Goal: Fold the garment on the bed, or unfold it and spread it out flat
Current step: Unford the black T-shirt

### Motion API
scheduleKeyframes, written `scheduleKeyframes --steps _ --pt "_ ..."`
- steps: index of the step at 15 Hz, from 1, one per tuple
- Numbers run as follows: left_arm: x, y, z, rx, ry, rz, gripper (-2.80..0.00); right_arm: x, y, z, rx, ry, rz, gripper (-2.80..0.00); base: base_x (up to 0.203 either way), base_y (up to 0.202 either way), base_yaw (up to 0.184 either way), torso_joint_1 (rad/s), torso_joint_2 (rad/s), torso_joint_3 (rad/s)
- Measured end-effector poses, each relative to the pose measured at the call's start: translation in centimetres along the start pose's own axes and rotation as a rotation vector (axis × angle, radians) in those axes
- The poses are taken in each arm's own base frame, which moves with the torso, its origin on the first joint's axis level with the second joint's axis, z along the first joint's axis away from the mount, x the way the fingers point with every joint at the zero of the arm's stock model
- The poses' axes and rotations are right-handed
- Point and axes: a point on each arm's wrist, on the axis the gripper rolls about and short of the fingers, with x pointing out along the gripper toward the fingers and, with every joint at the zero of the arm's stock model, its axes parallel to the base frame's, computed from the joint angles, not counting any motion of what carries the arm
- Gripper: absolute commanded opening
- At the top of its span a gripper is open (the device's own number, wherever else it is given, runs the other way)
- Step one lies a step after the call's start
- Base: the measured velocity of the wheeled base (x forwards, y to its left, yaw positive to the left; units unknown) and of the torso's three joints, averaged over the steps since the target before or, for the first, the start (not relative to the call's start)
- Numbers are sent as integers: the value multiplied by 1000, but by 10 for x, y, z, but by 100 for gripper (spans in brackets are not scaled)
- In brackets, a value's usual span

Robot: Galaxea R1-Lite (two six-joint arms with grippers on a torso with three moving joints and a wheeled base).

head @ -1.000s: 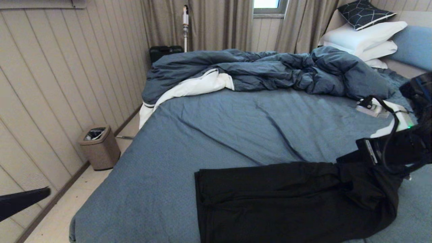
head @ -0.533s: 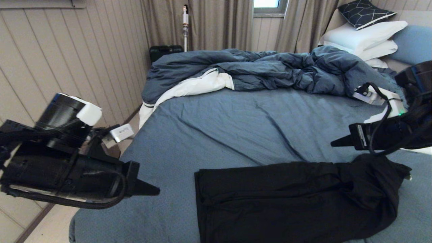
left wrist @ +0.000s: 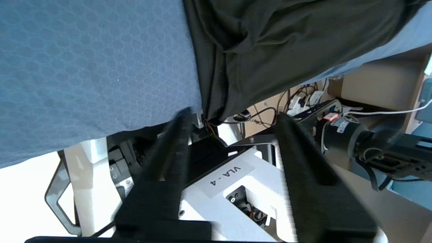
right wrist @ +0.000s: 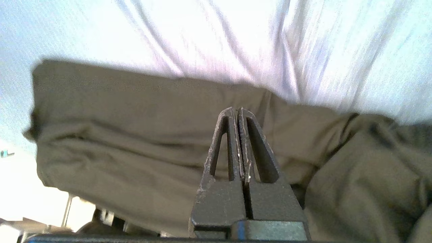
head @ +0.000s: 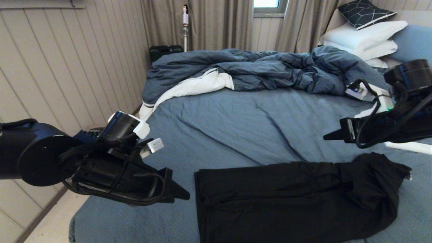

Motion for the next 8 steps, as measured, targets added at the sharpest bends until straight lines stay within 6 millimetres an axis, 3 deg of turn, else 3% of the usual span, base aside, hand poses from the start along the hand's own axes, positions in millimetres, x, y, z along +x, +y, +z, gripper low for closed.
scheduleKeyframes --steps 4,8 --pt "6 0 -1 -6 18 4 0 5 -11 -3 17 7 -19 -280 0 0 0 0 0 0" --pt "15 0 4 -4 19 -3 0 2 -10 16 -2 -51 -22 -280 0 0 0 0 0 0"
